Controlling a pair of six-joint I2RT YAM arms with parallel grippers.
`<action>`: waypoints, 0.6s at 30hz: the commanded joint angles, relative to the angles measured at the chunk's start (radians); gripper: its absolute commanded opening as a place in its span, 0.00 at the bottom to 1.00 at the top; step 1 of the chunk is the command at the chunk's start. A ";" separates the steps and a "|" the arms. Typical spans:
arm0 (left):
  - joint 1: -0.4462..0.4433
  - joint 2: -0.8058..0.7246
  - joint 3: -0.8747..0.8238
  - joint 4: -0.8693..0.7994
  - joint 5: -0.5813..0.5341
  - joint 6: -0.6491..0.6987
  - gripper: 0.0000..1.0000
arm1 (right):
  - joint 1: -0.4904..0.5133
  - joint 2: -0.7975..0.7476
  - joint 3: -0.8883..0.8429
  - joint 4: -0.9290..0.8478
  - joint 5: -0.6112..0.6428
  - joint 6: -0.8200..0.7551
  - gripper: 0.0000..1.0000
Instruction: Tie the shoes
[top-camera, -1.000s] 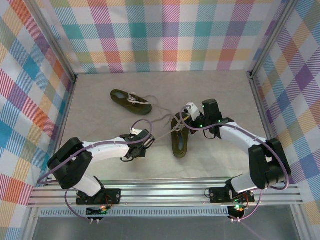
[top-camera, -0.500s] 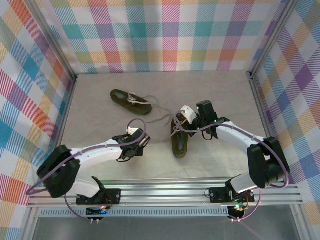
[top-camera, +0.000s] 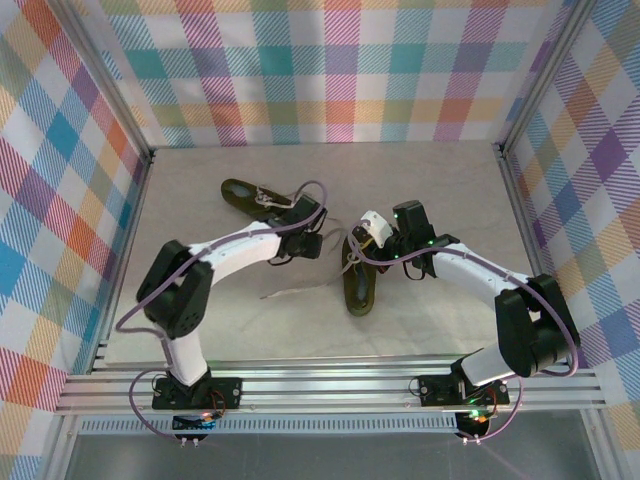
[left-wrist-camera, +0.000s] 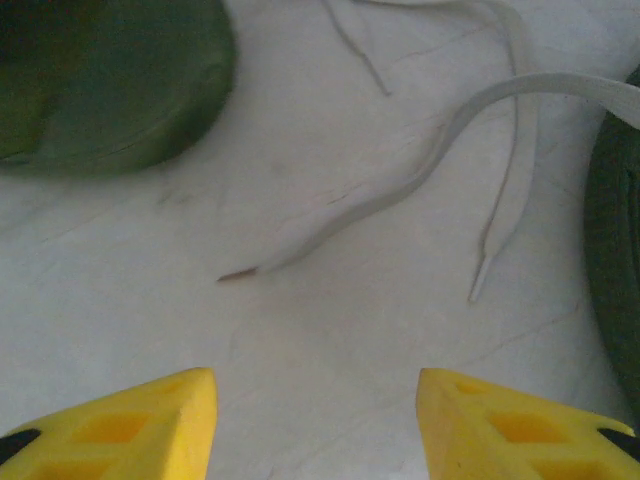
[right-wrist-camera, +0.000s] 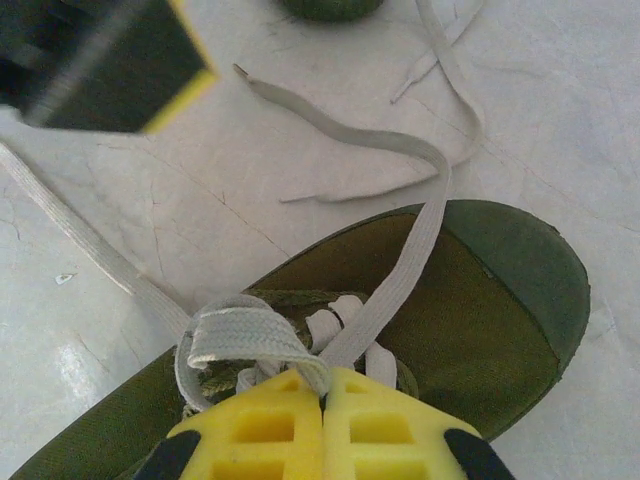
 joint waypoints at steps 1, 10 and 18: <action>0.014 0.093 0.105 -0.081 0.050 0.128 0.55 | 0.007 -0.029 0.001 0.010 -0.037 0.014 0.00; 0.043 0.257 0.297 -0.152 0.046 0.243 0.57 | 0.007 -0.028 -0.002 0.011 -0.046 0.017 0.00; 0.062 0.353 0.389 -0.201 0.074 0.306 0.61 | 0.007 -0.025 0.002 0.008 -0.052 0.018 0.00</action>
